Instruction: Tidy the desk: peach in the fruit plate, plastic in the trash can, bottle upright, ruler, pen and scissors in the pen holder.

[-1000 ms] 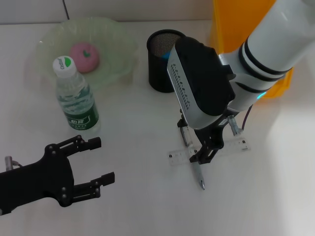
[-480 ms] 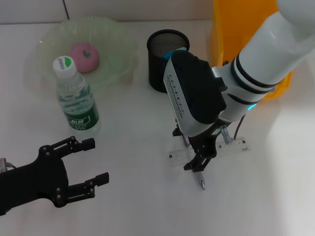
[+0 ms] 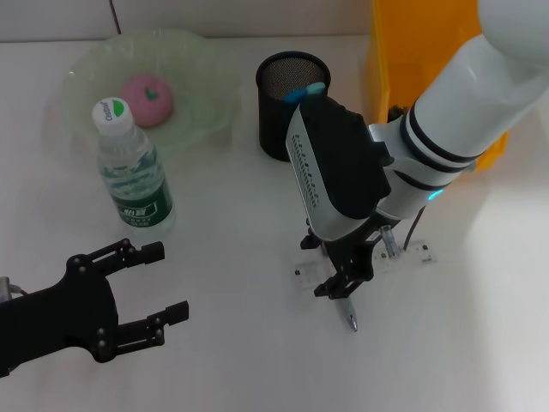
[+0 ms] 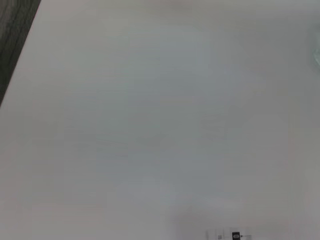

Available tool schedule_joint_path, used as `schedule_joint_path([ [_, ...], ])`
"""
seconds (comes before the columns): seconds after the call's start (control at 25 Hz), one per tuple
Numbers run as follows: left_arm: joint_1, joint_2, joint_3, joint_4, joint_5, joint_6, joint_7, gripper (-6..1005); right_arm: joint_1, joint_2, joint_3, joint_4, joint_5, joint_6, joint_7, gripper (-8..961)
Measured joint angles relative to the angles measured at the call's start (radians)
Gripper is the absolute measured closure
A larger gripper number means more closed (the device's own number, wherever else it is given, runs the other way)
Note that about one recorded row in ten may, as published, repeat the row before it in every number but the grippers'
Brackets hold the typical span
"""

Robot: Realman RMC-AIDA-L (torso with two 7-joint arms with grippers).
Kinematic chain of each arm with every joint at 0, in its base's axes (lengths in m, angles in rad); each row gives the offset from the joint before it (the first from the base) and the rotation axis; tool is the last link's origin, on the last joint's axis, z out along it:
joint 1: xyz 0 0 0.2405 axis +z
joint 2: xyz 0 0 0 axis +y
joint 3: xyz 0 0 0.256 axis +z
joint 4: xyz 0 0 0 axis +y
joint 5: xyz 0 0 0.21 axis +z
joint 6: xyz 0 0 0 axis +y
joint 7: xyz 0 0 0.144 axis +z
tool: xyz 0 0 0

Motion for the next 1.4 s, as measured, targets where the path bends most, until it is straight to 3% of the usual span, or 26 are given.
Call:
schedule_joint_path([
  [0.08,0.000,-0.001,0.000,-0.001,0.000,-0.005,0.000,195,0.001,0.000,0.000,0.005,0.005,0.001,-0.002,298],
  [0.76,-0.009,-0.008,0.000,-0.001,0.000,-0.016,0.003,197,0.008,0.000,0.003,0.051,0.010,0.015,-0.001,345],
  [0.96,-0.012,-0.009,0.000,0.000,0.000,-0.016,0.005,197,0.020,0.000,0.010,0.077,0.010,0.017,0.000,526],
  [1.04,-0.012,-0.009,0.000,0.000,0.000,-0.016,0.005,197,0.020,0.000,0.011,0.069,0.010,0.016,0.004,542],
  [1.28,-0.013,-0.009,0.000,0.008,0.000,-0.014,0.002,197,0.005,-0.003,0.040,0.003,0.012,-0.017,0.029,567],
  [1.36,-0.013,-0.011,0.000,0.008,0.000,-0.015,0.003,197,-0.013,-0.005,0.101,-0.068,0.012,-0.052,0.048,567],
  [1.4,-0.013,-0.011,0.000,0.008,0.000,-0.015,0.003,197,-0.043,-0.005,0.195,-0.166,0.016,-0.087,0.066,567],
])
